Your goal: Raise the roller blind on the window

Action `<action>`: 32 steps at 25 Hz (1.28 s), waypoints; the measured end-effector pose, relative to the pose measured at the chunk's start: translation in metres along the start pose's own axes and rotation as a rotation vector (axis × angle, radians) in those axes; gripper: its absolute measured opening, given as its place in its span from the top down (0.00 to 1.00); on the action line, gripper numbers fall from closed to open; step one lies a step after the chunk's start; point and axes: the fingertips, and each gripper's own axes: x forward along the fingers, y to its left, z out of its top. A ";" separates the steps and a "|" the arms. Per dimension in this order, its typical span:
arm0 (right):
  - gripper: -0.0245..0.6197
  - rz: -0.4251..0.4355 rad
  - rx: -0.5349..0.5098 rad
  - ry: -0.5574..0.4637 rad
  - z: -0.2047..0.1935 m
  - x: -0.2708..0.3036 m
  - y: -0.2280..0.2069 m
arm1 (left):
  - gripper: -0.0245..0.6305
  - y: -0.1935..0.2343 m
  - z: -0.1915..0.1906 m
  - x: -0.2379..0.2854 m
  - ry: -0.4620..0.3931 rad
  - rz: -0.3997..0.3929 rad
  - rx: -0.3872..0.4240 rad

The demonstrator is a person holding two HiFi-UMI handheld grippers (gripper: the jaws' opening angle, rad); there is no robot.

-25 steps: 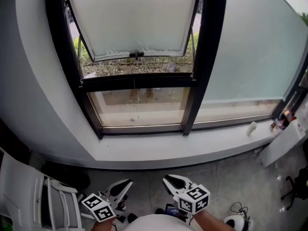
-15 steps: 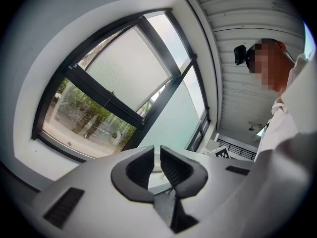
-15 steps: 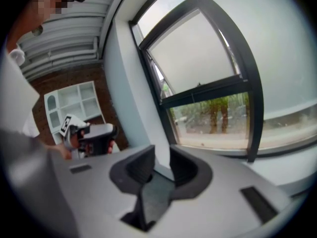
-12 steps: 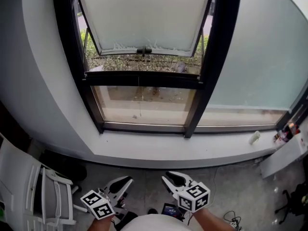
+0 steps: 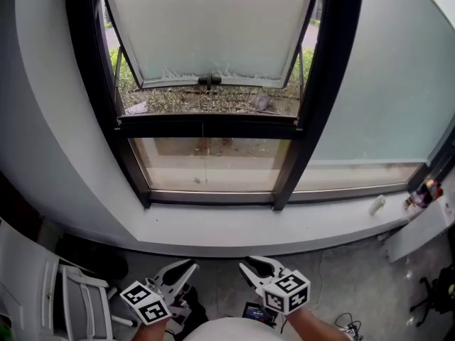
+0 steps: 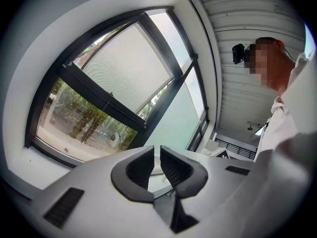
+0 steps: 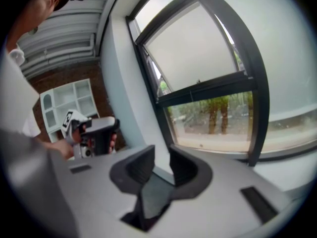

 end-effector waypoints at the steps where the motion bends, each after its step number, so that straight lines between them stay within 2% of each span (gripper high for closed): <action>1: 0.83 -0.006 0.003 -0.003 0.004 0.008 -0.002 | 0.90 0.008 0.004 0.004 0.005 -0.008 -0.003; 18: 0.83 -0.118 0.053 -0.067 0.096 0.150 -0.026 | 0.90 0.145 0.110 0.051 0.101 -0.107 -0.007; 32: 0.83 -0.167 0.045 -0.091 0.121 0.202 -0.022 | 0.90 0.188 0.141 0.049 0.124 -0.155 0.006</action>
